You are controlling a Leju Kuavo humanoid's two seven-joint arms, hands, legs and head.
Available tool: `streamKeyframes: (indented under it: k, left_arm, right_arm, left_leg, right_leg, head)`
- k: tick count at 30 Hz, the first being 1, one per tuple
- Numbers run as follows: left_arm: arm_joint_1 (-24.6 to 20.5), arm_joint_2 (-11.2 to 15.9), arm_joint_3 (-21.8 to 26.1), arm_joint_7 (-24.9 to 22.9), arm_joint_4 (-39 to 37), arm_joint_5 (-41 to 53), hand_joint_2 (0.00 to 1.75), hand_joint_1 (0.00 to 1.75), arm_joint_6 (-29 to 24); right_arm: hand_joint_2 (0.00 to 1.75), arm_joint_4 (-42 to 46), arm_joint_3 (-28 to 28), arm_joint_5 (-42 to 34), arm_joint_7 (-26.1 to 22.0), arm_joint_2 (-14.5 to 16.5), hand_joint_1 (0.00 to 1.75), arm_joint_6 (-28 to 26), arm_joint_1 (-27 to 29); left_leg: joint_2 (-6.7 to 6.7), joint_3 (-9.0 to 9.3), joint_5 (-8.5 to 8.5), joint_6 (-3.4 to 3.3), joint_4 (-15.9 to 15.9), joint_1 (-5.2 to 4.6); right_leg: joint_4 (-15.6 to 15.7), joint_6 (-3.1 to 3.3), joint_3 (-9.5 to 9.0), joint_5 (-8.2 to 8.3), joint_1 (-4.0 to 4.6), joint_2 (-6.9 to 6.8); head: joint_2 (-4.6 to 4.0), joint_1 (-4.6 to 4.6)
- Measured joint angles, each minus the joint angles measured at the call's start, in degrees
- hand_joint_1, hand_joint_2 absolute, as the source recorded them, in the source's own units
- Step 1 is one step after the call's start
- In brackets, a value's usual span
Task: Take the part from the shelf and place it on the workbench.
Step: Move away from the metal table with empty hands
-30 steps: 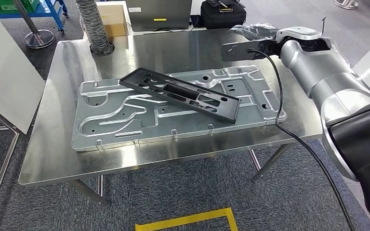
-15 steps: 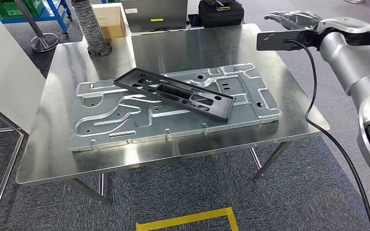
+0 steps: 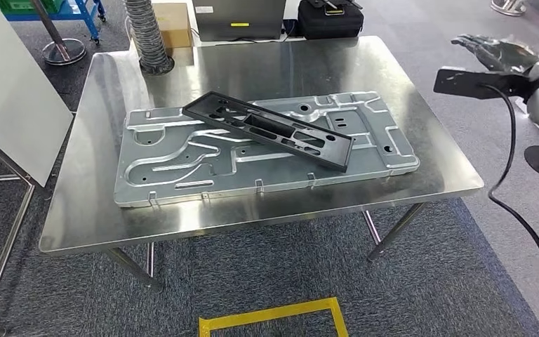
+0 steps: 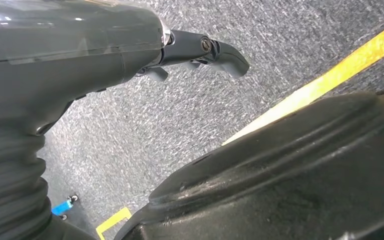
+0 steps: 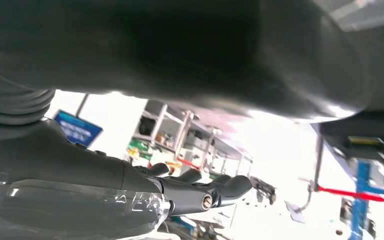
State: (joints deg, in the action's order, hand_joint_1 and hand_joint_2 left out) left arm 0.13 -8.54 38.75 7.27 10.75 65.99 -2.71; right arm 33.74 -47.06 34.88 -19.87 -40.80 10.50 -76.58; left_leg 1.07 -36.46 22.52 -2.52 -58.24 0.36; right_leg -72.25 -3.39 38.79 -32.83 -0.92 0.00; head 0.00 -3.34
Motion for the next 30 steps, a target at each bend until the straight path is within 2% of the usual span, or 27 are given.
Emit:
streamKeyframes:
  k: [3,4,5,7,8,9,10,12,13,14,15,16,17,18,19,20,22,24,26,28,30]
  left_arm:
    - [0.0,-0.1,0.0,0.0,0.0,0.0,0.00,0.00,0.1]
    - [-0.1,-0.1,0.0,0.0,0.0,0.0,0.00,0.00,0.1]
    - [-0.1,-0.1,0.0,0.0,0.0,0.0,0.00,0.00,0.1]
    - [0.0,-0.1,0.1,0.0,0.0,0.0,0.00,0.00,0.1]
    - [0.0,-0.1,0.1,0.0,0.0,0.0,0.00,0.00,0.1]
    - [0.0,-0.1,0.1,0.0,0.0,-0.1,0.00,0.00,0.1]
    - [0.0,-0.1,0.1,0.0,0.0,-0.1,0.00,0.00,0.1]
    - [-0.1,0.0,0.1,0.1,0.0,-0.1,0.00,0.00,0.1]
    - [-0.2,0.0,0.1,0.1,0.0,-0.2,0.00,0.00,0.1]
    - [-0.2,0.0,0.1,0.1,0.0,-0.2,0.00,0.00,0.1]
    - [-0.2,0.1,0.1,0.1,0.0,-0.2,0.00,0.00,0.1]
    - [-0.1,0.1,0.1,0.1,0.0,-0.1,0.00,0.00,0.1]
    - [0.0,0.1,0.1,0.0,0.0,-0.1,0.00,0.00,0.1]
    - [0.2,0.1,0.1,-0.1,0.0,-0.1,0.00,0.00,0.1]
    - [0.4,0.1,0.1,-0.1,0.0,0.0,0.00,0.00,0.0]
    - [0.5,0.1,0.1,-0.2,0.0,0.0,0.00,0.00,0.0]
    - [0.6,0.0,0.1,-0.2,0.0,0.0,0.00,0.00,0.0]
    - [0.6,0.0,0.1,-0.2,0.0,0.0,0.00,0.00,0.0]
    - [0.5,0.0,0.1,-0.2,0.0,0.0,0.00,0.00,0.0]
    - [0.4,-0.1,0.1,-0.3,0.0,0.0,0.00,0.00,-0.1]
    - [0.2,-0.2,0.1,-0.3,0.0,0.1,0.00,0.00,-0.2]
  right_arm:
    - [0.00,2.2,2.5,-0.3,0.1,-2.9,0.00,-1.8,3.7]
    - [0.00,2.9,3.5,-0.3,0.3,-3.6,0.00,-2.2,4.7]
    - [0.00,3.5,4.5,-0.4,0.4,-4.3,0.00,-2.6,5.7]
    - [0.00,4.6,6.6,-0.5,0.6,-5.4,0.00,-3.3,8.1]
    - [0.00,5.1,7.7,-0.5,0.6,-5.9,0.00,-3.6,9.4]
    - [0.00,5.6,8.6,-0.6,0.7,-6.3,0.00,-3.9,10.6]
    - [0.00,6.1,9.5,-0.6,0.7,-6.7,0.00,-4.1,11.8]
    - [0.00,6.8,10.7,-0.6,0.7,-7.4,0.00,-4.3,13.6]
    - [0.00,7.1,11.3,-0.7,0.7,-7.6,0.00,-4.4,14.4]
    - [0.00,7.5,11.9,-0.8,0.8,-8.0,0.00,-4.4,15.3]
    - [0.00,7.9,12.6,-0.9,0.9,-8.3,0.00,-4.6,16.4]
    - [0.00,8.3,13.5,-0.9,1.0,-8.7,0.00,-4.7,17.8]
    - [0.00,8.7,14.5,-1.0,1.1,-9.1,0.00,-4.9,19.1]
    - [0.00,9.1,15.7,-1.0,1.2,-9.5,0.00,-5.2,20.5]
    - [0.00,9.4,16.9,-1.0,1.2,-9.8,0.00,-5.4,21.7]
    - [0.00,9.6,17.9,-1.0,1.2,-10.0,0.00,-5.7,22.5]
    - [0.00,9.7,18.7,-0.9,1.2,-10.2,0.00,-5.8,23.4]
    - [0.00,9.7,18.9,-0.9,1.2,-10.2,0.00,-5.9,23.5]
    - [0.00,9.7,20.4,-0.8,1.2,-10.4,0.00,-6.3,25.1]
    - [0.00,9.7,24.0,0.0,0.9,-10.3,0.00,-6.8,28.9]
    - [0.00,9.6,27.0,0.9,0.6,-9.9,0.00,-6.8,31.8]
  left_leg:
    - [0.29,-0.95,-0.93,0.52,-0.1,-0.10]
    - [0.36,-1.07,-1.28,0.82,0.0,-0.17]
    - [0.39,-1.15,-1.62,1.13,0.1,-0.21]
    - [0.41,-1.29,-2.22,1.76,0.3,-0.25]
    - [0.32,-1.58,-1.73,2.05,0.0,-0.28]
    - [0.22,-2.08,-0.18,2.34,-1.2,-0.31]
    - [0.11,-2.87,2.35,2.60,-3.5,-0.34]
    - [-0.01,-4.74,8.31,3.02,-10.8,-0.31]
    - [-0.02,-5.27,9.96,3.17,-14.3,-0.31]
    - [-0.02,-5.06,10.29,3.25,-16.3,-0.32]
    - [-0.02,-3.89,9.42,3.25,-16.4,-0.32]
    - [-0.02,-1.77,7.97,3.15,-14.4,-0.32]
    - [-0.02,1.17,6.81,2.96,-10.7,-0.32]
    - [0.00,4.30,6.46,2.69,-6.2,-0.38]
    - [0.04,6.55,6.52,2.31,-2.8,-0.45]
    - [0.08,7.96,6.90,2.00,-0.6,-0.52]
    - [0.16,8.24,7.05,1.64,0.2,-0.60]
    - [0.16,8.16,6.97,1.64,0.2,-0.63]
    - [0.20,7.75,6.38,1.16,0.5,-0.57]
    - [-0.07,5.60,4.13,0.17,1.0,-0.39]
    - [-0.39,2.82,1.69,-0.24,1.1,-0.30]
  right_leg:
    - [11.7,0.54,-7.52,3.51,0.13,0.06]
    - [14.2,0.89,-8.95,4.12,0.31,0.08]
    - [15.1,1.25,-9.33,4.35,0.52,0.11]
    - [15.3,2.10,-8.90,5.26,0.54,0.02]
    - [15.6,2.53,-8.62,5.77,0.42,-0.13]
    - [15.9,3.03,-8.17,6.40,0.28,-0.28]
    - [16.1,3.43,-7.63,7.08,0.14,-0.44]
    - [16.0,3.79,-6.18,8.22,0.21,-0.55]
    - [16.0,3.78,-5.41,8.78,0.24,-0.55]
    - [15.9,3.73,-4.65,9.34,0.27,-0.54]
    - [15.7,3.61,-3.90,9.84,0.30,-0.53]
    - [15.6,3.45,-3.18,10.29,0.32,-0.54]
    - [15.3,3.25,-2.53,10.67,0.33,-0.56]
    - [14.9,3.01,-1.90,11.00,0.40,-0.60]
    - [14.7,2.73,-1.45,11.36,0.44,-0.66]
    - [14.5,2.50,-1.18,11.63,0.49,-0.72]
    - [14.5,2.24,-1.04,11.97,0.51,-0.81]
    - [14.5,2.19,-1.04,12.02,0.53,-0.80]
    - [14.7,1.72,-0.89,12.59,0.47,-0.78]
    - [7.9,0.57,1.26,6.83,0.10,-0.52]
    - [-1.1,-0.31,3.05,0.98,-0.34,-0.26]
  head:
    - [0.00,0.00]
    - [0.00,0.00]
    - [0.00,0.00]
    - [0.00,-0.01]
    - [0.00,-0.01]
    - [0.00,-0.02]
    - [0.00,-0.03]
    - [0.00,-0.05]
    - [0.00,-0.06]
    - [0.00,-0.06]
    - [0.00,-0.06]
    - [0.00,-0.07]
    - [0.00,-0.07]
    - [0.00,-0.07]
    - [0.00,-0.07]
    - [0.00,-0.07]
    - [0.00,-0.07]
    - [0.00,-0.06]
    - [0.00,-0.05]
    - [0.00,-0.04]
    - [0.00,-0.04]
